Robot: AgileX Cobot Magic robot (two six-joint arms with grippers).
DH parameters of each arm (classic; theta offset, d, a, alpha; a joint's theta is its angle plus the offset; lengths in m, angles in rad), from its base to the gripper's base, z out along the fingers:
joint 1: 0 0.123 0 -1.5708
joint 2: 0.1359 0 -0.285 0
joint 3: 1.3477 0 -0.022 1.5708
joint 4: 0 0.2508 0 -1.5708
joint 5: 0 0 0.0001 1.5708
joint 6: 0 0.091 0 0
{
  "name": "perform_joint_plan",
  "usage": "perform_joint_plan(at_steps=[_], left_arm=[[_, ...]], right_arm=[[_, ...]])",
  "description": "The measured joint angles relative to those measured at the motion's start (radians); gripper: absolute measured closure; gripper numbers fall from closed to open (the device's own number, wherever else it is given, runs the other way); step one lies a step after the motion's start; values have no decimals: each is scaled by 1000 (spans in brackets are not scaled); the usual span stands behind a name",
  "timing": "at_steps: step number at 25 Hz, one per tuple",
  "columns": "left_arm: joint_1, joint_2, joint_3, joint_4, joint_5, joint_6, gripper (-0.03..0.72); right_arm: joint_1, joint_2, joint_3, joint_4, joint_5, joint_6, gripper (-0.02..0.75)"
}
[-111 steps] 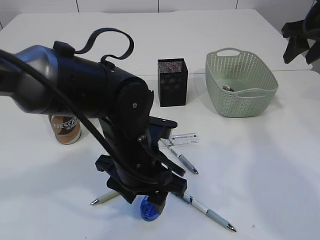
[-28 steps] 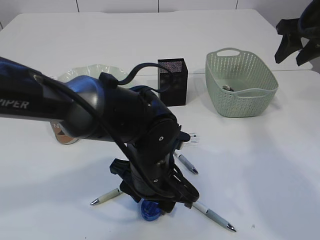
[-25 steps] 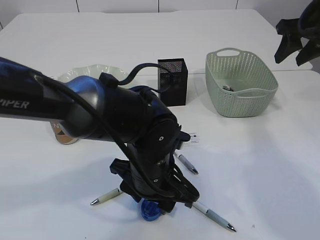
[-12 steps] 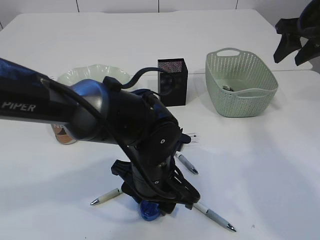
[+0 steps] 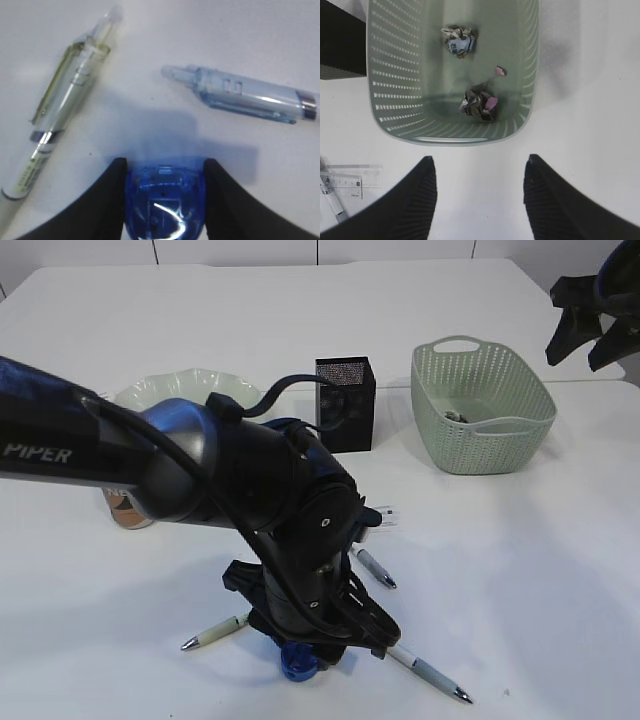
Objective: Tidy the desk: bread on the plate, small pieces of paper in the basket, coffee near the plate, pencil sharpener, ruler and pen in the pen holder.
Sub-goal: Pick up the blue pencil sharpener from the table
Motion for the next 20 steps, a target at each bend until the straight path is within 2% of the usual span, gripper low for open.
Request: perform_joint_plan(at_steps=[2,10,15,20], left_arm=[[0,0,0,-1,0,0,381],[0,2,-18,-12,29,0,386],[0,2,-136,-1,151,0,387],[0,2,-278,85,244,0,387]], right_arm=[[0,0,0,2,0,0,282],[0,0,0,2,0,0,295],[0,0,0,2,0,0,295],[0,0,0,2,0,0,295]])
